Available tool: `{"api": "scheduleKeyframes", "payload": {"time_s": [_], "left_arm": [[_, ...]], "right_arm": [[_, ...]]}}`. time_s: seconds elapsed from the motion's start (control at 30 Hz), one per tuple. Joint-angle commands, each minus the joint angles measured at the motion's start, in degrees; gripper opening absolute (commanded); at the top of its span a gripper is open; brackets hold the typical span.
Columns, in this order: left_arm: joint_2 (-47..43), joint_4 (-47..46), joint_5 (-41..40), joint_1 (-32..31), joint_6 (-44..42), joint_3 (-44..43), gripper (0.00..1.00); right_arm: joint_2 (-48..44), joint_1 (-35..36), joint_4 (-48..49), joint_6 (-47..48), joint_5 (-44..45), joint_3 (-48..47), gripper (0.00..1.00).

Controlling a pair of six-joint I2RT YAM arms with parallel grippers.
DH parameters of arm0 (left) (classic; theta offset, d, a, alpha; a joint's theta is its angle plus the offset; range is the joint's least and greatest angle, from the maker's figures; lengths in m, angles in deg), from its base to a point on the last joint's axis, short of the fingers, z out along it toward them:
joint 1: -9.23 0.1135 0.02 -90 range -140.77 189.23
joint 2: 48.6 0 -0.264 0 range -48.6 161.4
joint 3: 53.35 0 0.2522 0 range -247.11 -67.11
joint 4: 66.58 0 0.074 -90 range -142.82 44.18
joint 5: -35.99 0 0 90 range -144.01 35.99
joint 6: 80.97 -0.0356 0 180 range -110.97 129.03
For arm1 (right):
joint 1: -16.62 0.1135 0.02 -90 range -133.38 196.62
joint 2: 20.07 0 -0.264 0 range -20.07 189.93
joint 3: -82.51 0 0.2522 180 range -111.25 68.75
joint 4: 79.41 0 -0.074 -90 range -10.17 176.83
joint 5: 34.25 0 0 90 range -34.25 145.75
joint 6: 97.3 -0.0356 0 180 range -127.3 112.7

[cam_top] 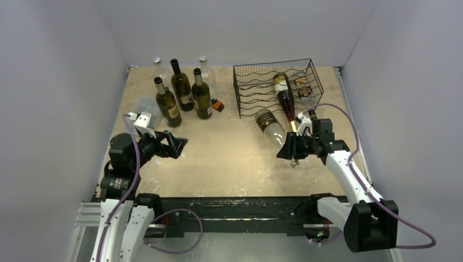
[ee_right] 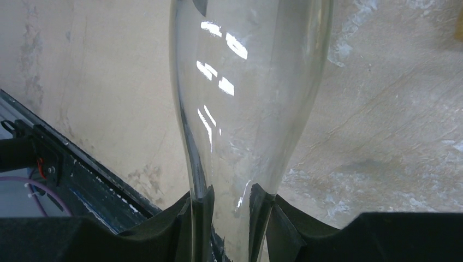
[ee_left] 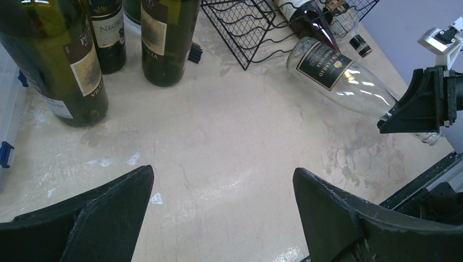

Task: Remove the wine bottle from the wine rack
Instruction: Pick up the wine bottle from the wine rack.

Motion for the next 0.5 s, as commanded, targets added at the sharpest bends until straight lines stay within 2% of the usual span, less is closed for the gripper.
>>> {"api": "scheduleKeyframes", "payload": {"time_s": [0.0, 0.27, 0.47], "left_arm": [[-0.4, -1.3, 0.6, 0.5, -1.0, 0.2, 1.00], [-0.4, -1.4, 0.5, 0.5, -1.0, 0.1, 1.00], [-0.4, -1.3, 0.7, 0.5, -1.1, 0.1, 1.00]], "right_arm": [[0.0, 0.3, 6.7, 4.2, -7.0, -7.9, 0.00], [4.3, 1.9, 2.4, 5.7, -10.6, -12.6, 0.00], [4.3, 2.2, 0.8, 6.0, -12.1, -14.1, 0.00]]}}
